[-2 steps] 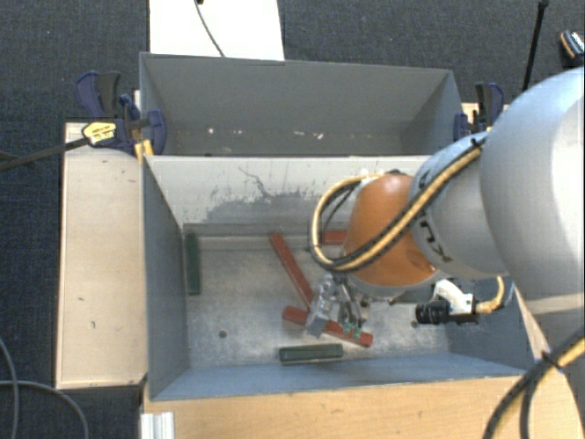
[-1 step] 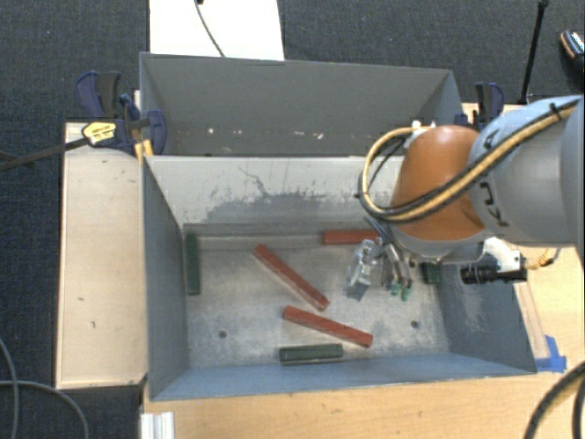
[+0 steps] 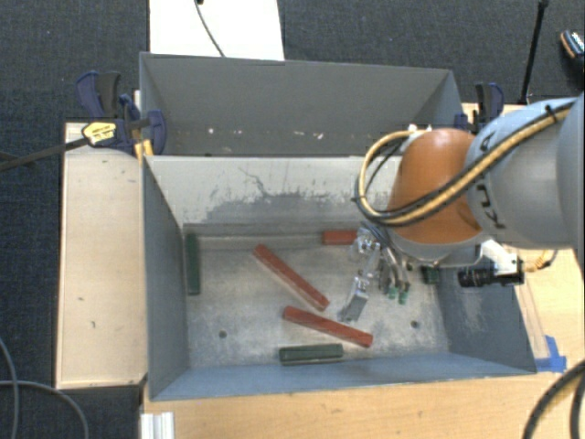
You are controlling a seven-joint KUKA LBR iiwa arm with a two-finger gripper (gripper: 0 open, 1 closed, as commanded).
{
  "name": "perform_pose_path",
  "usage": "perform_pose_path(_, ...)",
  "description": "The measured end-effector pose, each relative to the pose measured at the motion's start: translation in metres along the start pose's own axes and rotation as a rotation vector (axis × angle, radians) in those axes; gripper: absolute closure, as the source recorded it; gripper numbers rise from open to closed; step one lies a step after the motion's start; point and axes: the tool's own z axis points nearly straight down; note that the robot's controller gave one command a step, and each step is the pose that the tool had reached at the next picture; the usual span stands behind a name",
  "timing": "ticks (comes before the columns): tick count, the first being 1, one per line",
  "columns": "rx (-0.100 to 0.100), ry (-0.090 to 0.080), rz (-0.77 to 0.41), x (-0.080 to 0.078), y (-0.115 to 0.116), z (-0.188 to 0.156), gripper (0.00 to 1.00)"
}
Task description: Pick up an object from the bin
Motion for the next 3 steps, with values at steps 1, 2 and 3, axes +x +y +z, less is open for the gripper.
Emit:
perform_pose_path(1, -0.003, 0.000, -0.007, -0.009, 0.072, 0.064, 0.00)
perform_pose_path(2, -0.002, -0.002, -0.005, -0.011, 0.068, 0.060, 1.00)
perform_pose_path(3, -0.007, -0.007, 0.018, -0.013, 0.117, -0.070, 1.00)
